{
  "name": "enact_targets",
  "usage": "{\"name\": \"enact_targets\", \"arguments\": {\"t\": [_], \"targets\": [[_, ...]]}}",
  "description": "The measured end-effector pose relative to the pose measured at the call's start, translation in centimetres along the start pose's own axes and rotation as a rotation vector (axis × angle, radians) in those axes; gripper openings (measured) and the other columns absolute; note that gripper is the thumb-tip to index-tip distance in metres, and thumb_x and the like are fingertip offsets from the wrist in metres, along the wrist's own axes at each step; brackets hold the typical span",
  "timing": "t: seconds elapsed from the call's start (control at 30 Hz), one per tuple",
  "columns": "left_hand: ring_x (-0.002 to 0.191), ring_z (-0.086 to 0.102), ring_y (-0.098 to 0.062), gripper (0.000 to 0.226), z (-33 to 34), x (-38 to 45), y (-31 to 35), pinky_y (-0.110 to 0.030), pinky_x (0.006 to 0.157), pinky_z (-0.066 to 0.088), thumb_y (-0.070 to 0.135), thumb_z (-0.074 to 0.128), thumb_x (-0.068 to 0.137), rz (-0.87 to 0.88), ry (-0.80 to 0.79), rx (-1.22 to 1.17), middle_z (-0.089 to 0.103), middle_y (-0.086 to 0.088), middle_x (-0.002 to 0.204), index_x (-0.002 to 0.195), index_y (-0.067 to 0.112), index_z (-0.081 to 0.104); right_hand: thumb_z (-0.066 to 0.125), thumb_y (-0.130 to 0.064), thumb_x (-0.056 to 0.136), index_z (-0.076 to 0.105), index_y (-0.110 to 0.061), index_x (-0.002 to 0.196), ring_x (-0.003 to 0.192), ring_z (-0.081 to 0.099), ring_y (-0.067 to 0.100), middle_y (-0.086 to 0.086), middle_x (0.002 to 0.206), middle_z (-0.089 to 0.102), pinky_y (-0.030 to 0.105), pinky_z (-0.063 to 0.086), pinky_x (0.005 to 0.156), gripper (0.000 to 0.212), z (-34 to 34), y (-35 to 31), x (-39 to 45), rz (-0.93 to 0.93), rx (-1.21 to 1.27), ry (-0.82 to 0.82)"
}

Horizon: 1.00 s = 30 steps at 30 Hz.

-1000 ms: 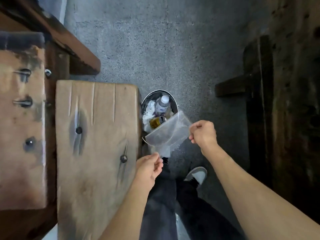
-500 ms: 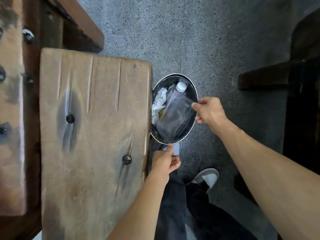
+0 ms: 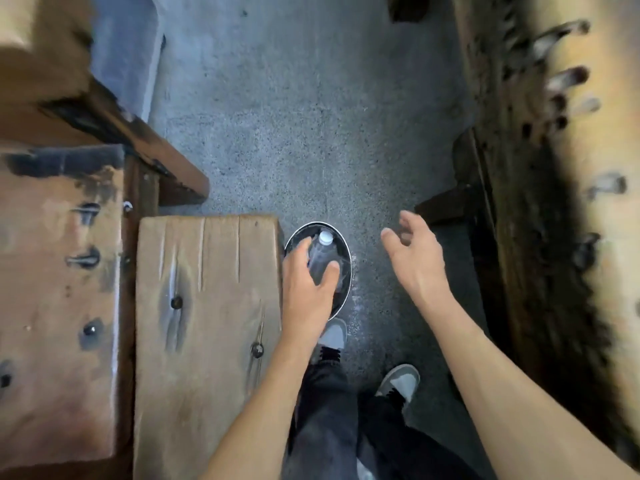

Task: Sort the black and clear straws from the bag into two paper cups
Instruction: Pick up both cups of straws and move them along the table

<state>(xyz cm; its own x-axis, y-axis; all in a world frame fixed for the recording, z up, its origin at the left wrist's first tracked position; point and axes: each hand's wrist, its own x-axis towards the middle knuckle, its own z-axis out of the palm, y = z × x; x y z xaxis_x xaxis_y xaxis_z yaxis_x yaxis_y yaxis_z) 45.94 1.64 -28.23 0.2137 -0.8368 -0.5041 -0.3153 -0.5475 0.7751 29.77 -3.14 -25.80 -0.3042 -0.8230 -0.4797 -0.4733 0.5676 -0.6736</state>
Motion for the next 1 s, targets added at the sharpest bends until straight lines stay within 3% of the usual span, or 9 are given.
{"name": "enact_targets", "arguments": {"t": [0.13, 0.27, 0.53, 0.73, 1.0], "targets": [[0.151, 0.016, -0.011, 0.078, -2.9, -3.2, 11.8, -0.028, 0.119, 0.013, 0.054, 0.053, 0.085, 0.330, 0.024, 0.156, 0.020, 0.001, 0.164, 0.154, 0.031, 0.026, 0.058, -0.032, 0.097, 0.031, -0.016, 0.154, 0.147, 0.030, 0.016, 0.003, 0.159, 0.034, 0.030, 0.022, 0.120, 0.065, -7.7, -6.5, -5.5, -0.211, -0.013, 0.127], [0.154, -0.001, -0.009, 0.079, -4.7, -8.6, 23.2, -0.033, 0.119, 0.007, 0.054, 0.055, 0.090, 0.637, 0.008, 0.335, -0.001, 0.009, 0.168, 0.157, 0.040, 0.015, 0.053, -0.042, 0.095, 0.024, -0.017, 0.156, 0.151, 0.020, 0.019, 0.002, 0.163, 0.027, 0.042, 0.020, 0.122, 0.072, -16.5, -11.3, -11.4, -0.376, -0.039, 0.324], [0.152, -0.014, -0.009, 0.084, 0.4, -22.5, 38.6, -0.045, 0.124, 0.004, 0.065, 0.046, 0.089, 1.118, -0.202, 0.448, -0.009, 0.004, 0.168, 0.157, 0.041, 0.003, 0.036, -0.063, 0.090, 0.004, -0.027, 0.158, 0.154, -0.009, 0.017, -0.008, 0.168, 0.000, 0.046, 0.000, 0.123, 0.083, -35.1, -10.7, -23.9, -0.293, -0.102, 0.790], [0.153, -0.016, -0.011, 0.086, 8.4, -34.8, 41.7, -0.042, 0.124, -0.001, 0.065, 0.049, 0.091, 1.336, -0.444, 0.425, -0.012, 0.004, 0.168, 0.158, 0.041, 0.000, 0.037, -0.062, 0.085, 0.011, -0.023, 0.158, 0.155, -0.004, 0.021, -0.006, 0.167, 0.006, 0.046, 0.001, 0.122, 0.086, -43.7, -4.2, -34.8, -0.103, -0.086, 1.059], [0.154, -0.012, -0.018, 0.090, 18.3, -50.0, 37.2, -0.039, 0.122, -0.002, 0.070, 0.045, 0.084, 1.486, -0.738, 0.484, -0.010, -0.001, 0.169, 0.159, 0.037, 0.006, 0.038, -0.062, 0.086, 0.010, -0.023, 0.159, 0.154, -0.006, 0.018, -0.009, 0.167, 0.002, 0.045, -0.003, 0.122, 0.087, -47.8, 9.1, -49.0, 0.218, -0.061, 1.267]]}}
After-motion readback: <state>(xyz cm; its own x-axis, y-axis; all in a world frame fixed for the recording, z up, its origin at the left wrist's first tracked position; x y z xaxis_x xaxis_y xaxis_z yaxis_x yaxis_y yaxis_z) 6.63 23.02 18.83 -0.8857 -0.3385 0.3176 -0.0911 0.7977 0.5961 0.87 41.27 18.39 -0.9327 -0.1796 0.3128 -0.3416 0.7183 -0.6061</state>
